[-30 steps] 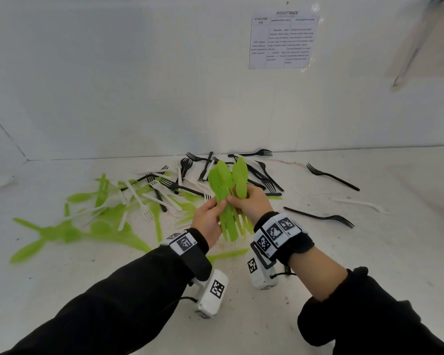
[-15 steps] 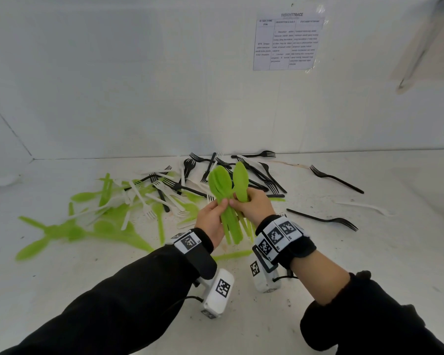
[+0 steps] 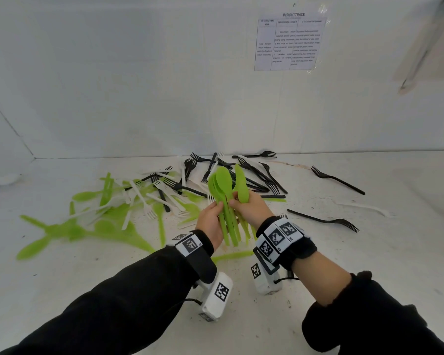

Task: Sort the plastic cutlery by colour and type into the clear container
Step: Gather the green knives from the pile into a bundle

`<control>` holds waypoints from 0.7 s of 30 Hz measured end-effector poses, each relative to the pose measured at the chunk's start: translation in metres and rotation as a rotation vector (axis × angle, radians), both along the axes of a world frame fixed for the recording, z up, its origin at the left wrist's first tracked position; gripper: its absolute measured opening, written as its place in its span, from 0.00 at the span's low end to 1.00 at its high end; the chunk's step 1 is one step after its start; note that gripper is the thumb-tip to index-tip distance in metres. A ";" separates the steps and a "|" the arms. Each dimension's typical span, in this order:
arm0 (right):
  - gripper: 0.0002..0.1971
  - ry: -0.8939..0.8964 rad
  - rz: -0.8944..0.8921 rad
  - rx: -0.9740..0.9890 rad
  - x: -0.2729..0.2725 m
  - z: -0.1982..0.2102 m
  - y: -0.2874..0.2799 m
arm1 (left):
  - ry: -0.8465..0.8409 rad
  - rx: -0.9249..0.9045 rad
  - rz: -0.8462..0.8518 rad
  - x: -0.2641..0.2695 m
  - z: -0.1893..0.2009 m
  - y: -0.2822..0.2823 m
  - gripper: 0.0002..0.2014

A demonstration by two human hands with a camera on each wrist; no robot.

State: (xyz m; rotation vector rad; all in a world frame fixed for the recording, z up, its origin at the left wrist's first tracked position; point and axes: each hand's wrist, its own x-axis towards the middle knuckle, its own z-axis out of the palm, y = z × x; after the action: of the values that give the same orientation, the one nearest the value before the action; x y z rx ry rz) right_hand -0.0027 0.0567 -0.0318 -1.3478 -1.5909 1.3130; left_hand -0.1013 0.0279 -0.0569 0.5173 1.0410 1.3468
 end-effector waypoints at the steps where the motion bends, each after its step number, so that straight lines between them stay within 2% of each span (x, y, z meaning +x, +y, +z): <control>1: 0.09 -0.016 -0.002 -0.005 -0.001 -0.001 0.000 | -0.009 -0.009 0.000 0.001 0.000 -0.001 0.15; 4: 0.04 -0.032 -0.005 -0.020 -0.004 -0.002 0.000 | -0.011 -0.039 0.005 0.001 -0.001 -0.003 0.18; 8: 0.13 0.017 0.038 -0.044 -0.002 0.001 0.001 | 0.005 0.002 0.046 -0.002 -0.003 -0.004 0.14; 11: 0.14 0.044 0.059 -0.095 0.002 0.002 0.002 | 0.009 0.045 0.012 -0.005 -0.003 -0.006 0.11; 15: 0.13 0.056 0.081 -0.124 0.004 0.002 0.002 | -0.001 0.053 -0.030 -0.009 -0.004 -0.007 0.10; 18: 0.06 0.003 0.061 -0.081 0.001 0.001 0.002 | 0.012 0.055 -0.045 -0.007 -0.004 -0.007 0.09; 21: 0.11 -0.001 0.047 -0.085 0.000 -0.001 0.003 | 0.028 0.057 -0.031 -0.007 -0.006 -0.008 0.10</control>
State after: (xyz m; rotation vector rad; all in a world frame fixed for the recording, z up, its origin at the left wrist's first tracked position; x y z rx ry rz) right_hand -0.0029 0.0596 -0.0324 -1.3691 -1.5925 1.4226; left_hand -0.1080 0.0195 -0.0632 0.5947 1.0155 1.3481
